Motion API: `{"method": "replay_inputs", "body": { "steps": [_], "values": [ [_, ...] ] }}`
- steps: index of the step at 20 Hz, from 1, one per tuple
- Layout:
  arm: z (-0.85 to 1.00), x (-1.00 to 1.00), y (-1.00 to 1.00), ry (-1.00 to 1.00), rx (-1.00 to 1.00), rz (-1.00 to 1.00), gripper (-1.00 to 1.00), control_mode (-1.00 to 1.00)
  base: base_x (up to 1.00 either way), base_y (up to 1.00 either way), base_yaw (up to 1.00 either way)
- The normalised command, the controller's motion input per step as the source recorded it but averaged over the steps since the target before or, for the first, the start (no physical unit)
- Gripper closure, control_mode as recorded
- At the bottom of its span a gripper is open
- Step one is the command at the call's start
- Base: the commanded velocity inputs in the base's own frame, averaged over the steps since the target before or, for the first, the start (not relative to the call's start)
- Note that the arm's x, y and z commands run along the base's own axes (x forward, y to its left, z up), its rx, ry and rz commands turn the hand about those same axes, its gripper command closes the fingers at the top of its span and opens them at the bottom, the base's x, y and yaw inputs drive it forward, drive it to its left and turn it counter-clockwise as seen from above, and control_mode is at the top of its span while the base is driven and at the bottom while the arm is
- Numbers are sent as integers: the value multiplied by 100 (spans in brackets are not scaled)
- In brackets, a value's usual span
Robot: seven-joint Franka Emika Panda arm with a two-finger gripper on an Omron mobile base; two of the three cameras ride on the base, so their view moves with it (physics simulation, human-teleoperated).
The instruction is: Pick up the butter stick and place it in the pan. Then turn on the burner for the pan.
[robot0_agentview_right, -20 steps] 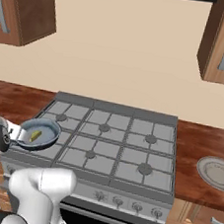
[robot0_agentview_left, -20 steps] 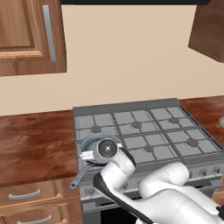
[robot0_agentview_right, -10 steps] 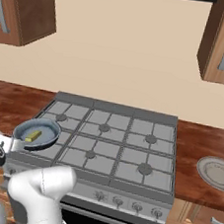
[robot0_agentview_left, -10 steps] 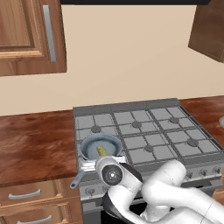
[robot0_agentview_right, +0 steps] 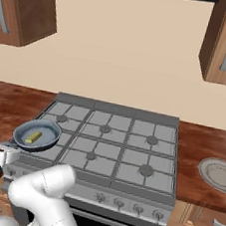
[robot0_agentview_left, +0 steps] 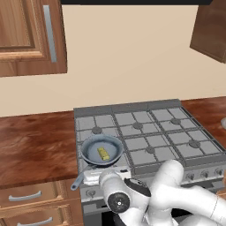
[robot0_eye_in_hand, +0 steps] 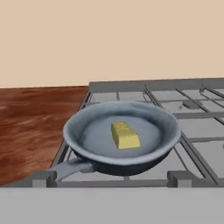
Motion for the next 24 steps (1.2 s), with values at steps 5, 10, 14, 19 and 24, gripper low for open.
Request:
{"method": "replay_inputs", "body": {
  "steps": [5, 10, 14, 19, 24],
  "values": [
    [-1, -23, 1, -12, 0, 0, -100, -100, 0, 0, 0],
    [-4, -20, 2, -8, 0, 0, -100, -100, 0, 0, 0],
    [-4, -16, 0, -6, 0, 0, -100, -100, 0, 0, 0],
    [-1, -12, 3, 0, 0, 0, -100, -100, 0, 0, 0],
    [-8, -9, 4, -1, 0, 0, -100, -100, 0, 0, 0]
  ]
}}
